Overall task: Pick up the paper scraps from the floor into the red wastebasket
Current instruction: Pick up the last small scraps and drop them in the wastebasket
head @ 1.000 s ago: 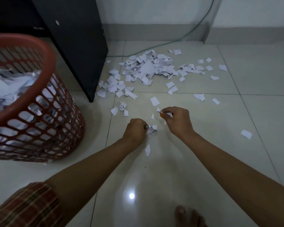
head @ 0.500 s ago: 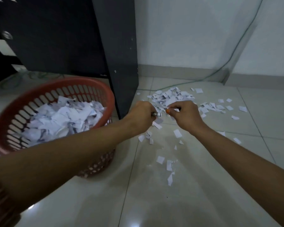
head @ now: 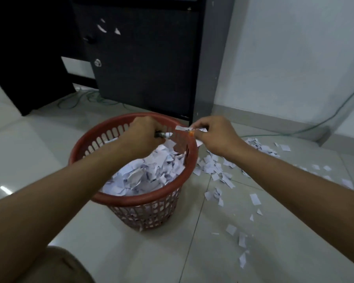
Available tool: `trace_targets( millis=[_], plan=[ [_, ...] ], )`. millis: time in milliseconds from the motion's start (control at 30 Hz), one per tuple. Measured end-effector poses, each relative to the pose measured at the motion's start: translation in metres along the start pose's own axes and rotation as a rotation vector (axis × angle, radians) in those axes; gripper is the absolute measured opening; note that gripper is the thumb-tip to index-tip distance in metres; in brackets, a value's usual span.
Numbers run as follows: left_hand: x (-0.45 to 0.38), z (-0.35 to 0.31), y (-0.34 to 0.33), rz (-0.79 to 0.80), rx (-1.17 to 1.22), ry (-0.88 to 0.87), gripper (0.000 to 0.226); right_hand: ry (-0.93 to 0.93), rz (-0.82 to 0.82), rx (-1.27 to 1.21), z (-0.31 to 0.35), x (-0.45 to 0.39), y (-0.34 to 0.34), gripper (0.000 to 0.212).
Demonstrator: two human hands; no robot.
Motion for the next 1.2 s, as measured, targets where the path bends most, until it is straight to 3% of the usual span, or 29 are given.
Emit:
trace_targets(
  millis=[267,533,733,900,1000,1100,1200],
  plan=[
    [0.009,0.068,0.002,0.102,-0.078,0.203,0.033,-0.062,0.177,0.072,0.039,-0.029,-0.055,0.009],
    [-0.003,0.071,-0.007,0.308,-0.074,0.261,0.061,-0.088,0.511,0.266,0.051,-0.047,-0.084,0.025],
    [-0.022,0.044,-0.015,0.292,-0.130,0.214,0.047,0.203,0.305,0.422,0.035,-0.045,-0.072,0.006],
    [-0.038,0.006,-0.031,0.211,-0.196,0.094,0.026,0.356,0.126,0.464,0.009,-0.016,-0.036,0.020],
    [-0.045,-0.020,-0.036,0.112,-0.166,0.026,0.026,0.322,0.123,0.475,-0.018,-0.003,-0.010,0.034],
    [-0.048,-0.046,-0.041,0.049,-0.133,-0.086,0.034,0.271,0.106,0.411,-0.051,0.000,0.013,0.022],
    [-0.047,-0.070,-0.052,0.000,-0.136,-0.202,0.026,0.221,0.107,0.400,-0.084,-0.005,0.023,0.021]
  ],
)
Point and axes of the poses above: each hand's wrist, its own x-axis away from the middle knuckle, its own y-axis out of the back of the hand, z = x × y, the point moved 4 cm from there along -x, towards the middle knuckle, and after that the axes turned 8 degrees about -y, right-handed, at the moved point
